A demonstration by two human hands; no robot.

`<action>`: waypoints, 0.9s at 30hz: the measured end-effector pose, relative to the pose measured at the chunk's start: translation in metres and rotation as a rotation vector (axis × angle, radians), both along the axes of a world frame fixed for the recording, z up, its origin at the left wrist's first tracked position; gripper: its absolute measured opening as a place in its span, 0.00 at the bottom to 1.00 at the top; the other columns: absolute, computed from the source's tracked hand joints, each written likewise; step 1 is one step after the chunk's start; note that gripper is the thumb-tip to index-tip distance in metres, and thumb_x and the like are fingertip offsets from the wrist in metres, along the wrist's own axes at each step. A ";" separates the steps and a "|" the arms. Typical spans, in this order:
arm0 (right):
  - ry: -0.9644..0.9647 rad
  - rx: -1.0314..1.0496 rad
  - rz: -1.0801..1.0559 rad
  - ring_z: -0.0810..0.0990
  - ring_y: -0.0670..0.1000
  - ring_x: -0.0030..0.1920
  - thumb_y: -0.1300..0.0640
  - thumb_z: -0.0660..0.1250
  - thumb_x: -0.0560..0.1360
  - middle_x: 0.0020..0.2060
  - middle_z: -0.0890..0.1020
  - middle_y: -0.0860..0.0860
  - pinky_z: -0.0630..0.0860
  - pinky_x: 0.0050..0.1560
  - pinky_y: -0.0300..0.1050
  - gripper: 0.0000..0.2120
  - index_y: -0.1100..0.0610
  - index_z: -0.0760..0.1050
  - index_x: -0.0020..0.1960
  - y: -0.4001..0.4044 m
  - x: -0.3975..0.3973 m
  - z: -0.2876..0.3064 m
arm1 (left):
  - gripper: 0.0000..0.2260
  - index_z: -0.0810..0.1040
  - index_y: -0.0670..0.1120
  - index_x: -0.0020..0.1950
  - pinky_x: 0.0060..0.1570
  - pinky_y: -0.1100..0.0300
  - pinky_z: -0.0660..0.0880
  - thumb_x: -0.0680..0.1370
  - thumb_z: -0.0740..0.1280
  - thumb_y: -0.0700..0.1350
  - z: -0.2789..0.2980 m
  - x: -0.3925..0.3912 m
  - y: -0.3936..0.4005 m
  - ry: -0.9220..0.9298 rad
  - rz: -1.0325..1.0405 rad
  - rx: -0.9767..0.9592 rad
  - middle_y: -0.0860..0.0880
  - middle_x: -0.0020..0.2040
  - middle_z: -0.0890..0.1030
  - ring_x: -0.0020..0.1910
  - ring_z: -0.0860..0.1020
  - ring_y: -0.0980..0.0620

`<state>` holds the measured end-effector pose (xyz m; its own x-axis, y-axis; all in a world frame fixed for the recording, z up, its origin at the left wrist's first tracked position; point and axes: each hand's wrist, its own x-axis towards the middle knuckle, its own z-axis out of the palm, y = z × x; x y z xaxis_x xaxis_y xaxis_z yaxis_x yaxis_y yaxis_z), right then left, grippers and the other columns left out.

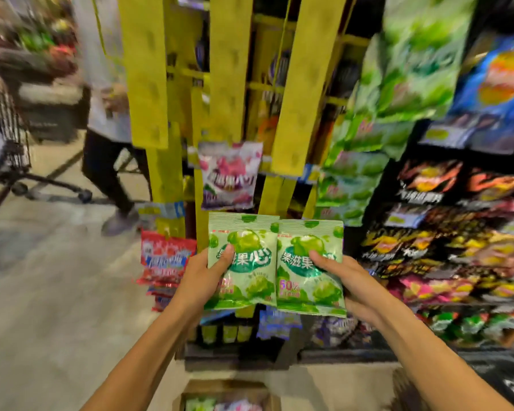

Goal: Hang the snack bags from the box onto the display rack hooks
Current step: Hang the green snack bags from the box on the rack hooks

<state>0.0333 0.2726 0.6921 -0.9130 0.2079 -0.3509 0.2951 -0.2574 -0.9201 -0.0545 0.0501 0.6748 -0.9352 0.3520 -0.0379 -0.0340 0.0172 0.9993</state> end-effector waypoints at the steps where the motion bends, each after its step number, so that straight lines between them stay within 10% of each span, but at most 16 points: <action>1: 0.023 0.017 -0.002 0.80 0.55 0.58 0.47 0.80 0.59 0.57 0.82 0.55 0.74 0.61 0.60 0.38 0.59 0.72 0.64 0.001 0.004 0.021 | 0.07 0.79 0.50 0.46 0.49 0.61 0.76 0.79 0.62 0.47 0.021 0.001 0.003 0.041 0.003 -0.005 0.53 0.46 0.83 0.48 0.80 0.52; 3: 0.056 0.059 -0.051 0.80 0.55 0.57 0.47 0.80 0.59 0.58 0.81 0.56 0.76 0.59 0.57 0.41 0.60 0.70 0.66 0.007 0.009 0.057 | 0.09 0.76 0.44 0.41 0.34 0.73 0.69 0.79 0.62 0.45 0.063 0.006 0.009 0.119 0.011 -0.015 0.54 0.35 0.78 0.37 0.76 0.54; 6: 0.110 0.086 -0.122 0.76 0.56 0.62 0.43 0.82 0.54 0.65 0.75 0.57 0.74 0.61 0.59 0.54 0.59 0.61 0.73 0.019 0.015 0.104 | 0.14 0.77 0.32 0.49 0.26 0.60 0.66 0.80 0.61 0.43 0.121 0.017 0.020 0.203 0.010 0.032 0.29 0.40 0.77 0.43 0.74 0.30; 9: 0.199 0.106 -0.121 0.83 0.55 0.52 0.49 0.75 0.61 0.53 0.83 0.58 0.77 0.58 0.56 0.30 0.62 0.76 0.59 0.019 0.023 0.159 | 0.18 0.73 0.26 0.56 0.35 0.51 0.67 0.80 0.60 0.43 0.169 0.021 0.033 0.250 0.019 0.079 0.23 0.52 0.73 0.53 0.71 0.27; 13: 0.309 0.064 -0.097 0.84 0.54 0.47 0.49 0.67 0.67 0.48 0.84 0.58 0.81 0.48 0.50 0.18 0.60 0.81 0.51 0.033 0.028 0.214 | 0.10 0.78 0.39 0.47 0.25 0.68 0.68 0.79 0.63 0.46 0.225 0.022 0.048 0.245 -0.015 0.121 0.45 0.29 0.76 0.29 0.75 0.48; 19: 0.339 0.104 -0.195 0.84 0.53 0.48 0.42 0.61 0.75 0.49 0.85 0.53 0.79 0.51 0.52 0.17 0.52 0.79 0.54 0.048 0.023 0.272 | 0.07 0.80 0.51 0.46 0.56 0.43 0.76 0.78 0.64 0.51 0.281 0.017 0.066 0.221 -0.073 0.126 0.47 0.46 0.85 0.49 0.82 0.45; 23: 0.354 0.145 -0.247 0.79 0.53 0.56 0.40 0.59 0.76 0.53 0.82 0.48 0.77 0.54 0.49 0.18 0.49 0.75 0.59 0.053 0.007 0.299 | 0.08 0.80 0.49 0.45 0.58 0.40 0.74 0.78 0.64 0.51 0.304 0.009 0.075 0.215 -0.039 0.132 0.44 0.46 0.84 0.50 0.82 0.41; 27: 0.370 0.289 -0.275 0.69 0.54 0.69 0.28 0.63 0.65 0.69 0.70 0.49 0.66 0.69 0.56 0.41 0.50 0.68 0.70 0.066 -0.014 0.322 | 0.08 0.79 0.50 0.44 0.52 0.48 0.77 0.79 0.63 0.50 0.324 -0.001 0.081 0.269 -0.021 0.163 0.48 0.43 0.84 0.46 0.82 0.46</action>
<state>0.0194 0.3385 1.0144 -0.8630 0.4971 0.0906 -0.1045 -0.0002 -0.9945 -0.0557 0.1315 0.9993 -0.8964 0.3527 0.2685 0.2307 -0.1462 0.9620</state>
